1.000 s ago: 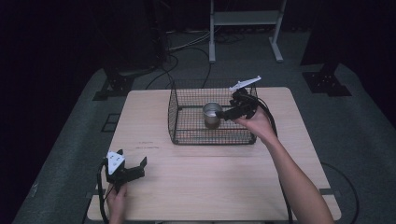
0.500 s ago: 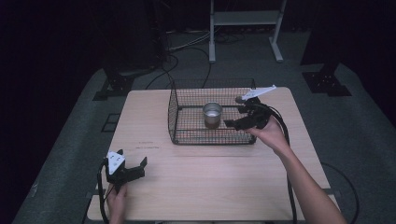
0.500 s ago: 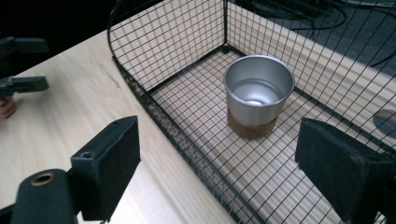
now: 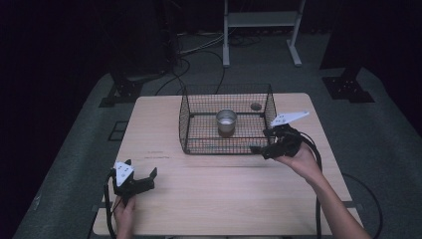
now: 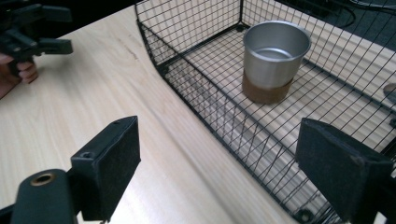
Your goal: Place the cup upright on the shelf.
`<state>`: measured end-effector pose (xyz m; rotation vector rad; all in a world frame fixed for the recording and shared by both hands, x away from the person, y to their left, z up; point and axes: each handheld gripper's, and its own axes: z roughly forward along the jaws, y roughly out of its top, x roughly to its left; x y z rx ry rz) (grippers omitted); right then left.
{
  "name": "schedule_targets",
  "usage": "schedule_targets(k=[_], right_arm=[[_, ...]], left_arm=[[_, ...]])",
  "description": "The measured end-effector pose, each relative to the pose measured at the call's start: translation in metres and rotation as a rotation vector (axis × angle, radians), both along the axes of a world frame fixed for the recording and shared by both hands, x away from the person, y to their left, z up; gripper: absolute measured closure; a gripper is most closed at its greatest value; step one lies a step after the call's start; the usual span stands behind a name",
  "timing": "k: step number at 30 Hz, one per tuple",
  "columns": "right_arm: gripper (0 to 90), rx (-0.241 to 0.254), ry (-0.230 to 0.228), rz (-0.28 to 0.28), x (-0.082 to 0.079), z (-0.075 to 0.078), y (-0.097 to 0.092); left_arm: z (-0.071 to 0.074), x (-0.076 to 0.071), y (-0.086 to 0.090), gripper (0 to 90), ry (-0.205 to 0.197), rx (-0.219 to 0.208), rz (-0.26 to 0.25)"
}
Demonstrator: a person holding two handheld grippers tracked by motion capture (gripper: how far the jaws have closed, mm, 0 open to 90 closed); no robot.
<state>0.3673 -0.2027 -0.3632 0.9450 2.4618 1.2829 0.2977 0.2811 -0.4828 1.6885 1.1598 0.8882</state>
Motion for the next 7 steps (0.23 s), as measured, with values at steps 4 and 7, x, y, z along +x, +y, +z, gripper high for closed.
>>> schedule_targets(k=[4,7], right_arm=[[13.5,0.01,-0.003,-0.003,-0.009,-0.005,-0.005],[13.5,0.037,-0.002,-0.005,-0.021,-0.012,-0.012]], left_arm=[[0.0,0.0,0.0,0.0,0.003,0.006,0.0],[0.0,0.0,0.0,0.0,0.003,0.001,0.0]])
